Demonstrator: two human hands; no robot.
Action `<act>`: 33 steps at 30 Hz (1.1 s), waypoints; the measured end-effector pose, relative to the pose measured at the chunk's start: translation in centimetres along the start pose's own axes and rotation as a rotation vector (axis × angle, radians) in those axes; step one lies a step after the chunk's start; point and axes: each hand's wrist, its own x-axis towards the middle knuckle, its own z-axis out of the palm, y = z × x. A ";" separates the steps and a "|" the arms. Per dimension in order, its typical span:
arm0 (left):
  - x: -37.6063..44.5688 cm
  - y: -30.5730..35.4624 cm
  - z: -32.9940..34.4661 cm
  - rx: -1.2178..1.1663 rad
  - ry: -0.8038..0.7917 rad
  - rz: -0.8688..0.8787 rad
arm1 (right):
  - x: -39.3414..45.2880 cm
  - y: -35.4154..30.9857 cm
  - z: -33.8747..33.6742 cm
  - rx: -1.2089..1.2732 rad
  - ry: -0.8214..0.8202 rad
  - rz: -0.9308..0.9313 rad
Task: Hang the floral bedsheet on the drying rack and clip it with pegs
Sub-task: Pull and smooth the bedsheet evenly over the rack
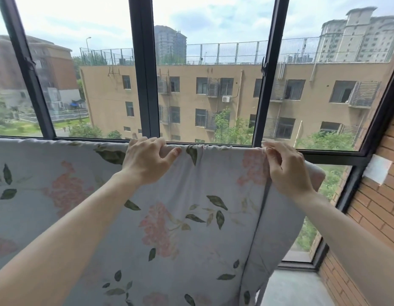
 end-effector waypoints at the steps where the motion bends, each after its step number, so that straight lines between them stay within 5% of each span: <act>1: 0.0 0.0 -0.1 -0.002 0.004 -0.002 | -0.4 0.7 -0.4 0.022 0.015 0.034; 8: 0.2 -0.6 0.0 0.006 0.021 -0.002 | -2.4 4.4 -2.4 0.107 0.156 0.372; 20: 0.3 0.6 0.1 -0.001 0.007 -0.011 | 5.4 11.6 -7.0 -0.114 0.220 0.442; 25: 0.8 1.5 0.3 -0.005 0.009 -0.014 | 5.0 13.5 -5.5 -0.263 0.003 0.576; 33: 0.8 -0.2 -0.2 0.011 0.047 -0.010 | -7.4 10.0 -1.6 0.259 0.257 0.697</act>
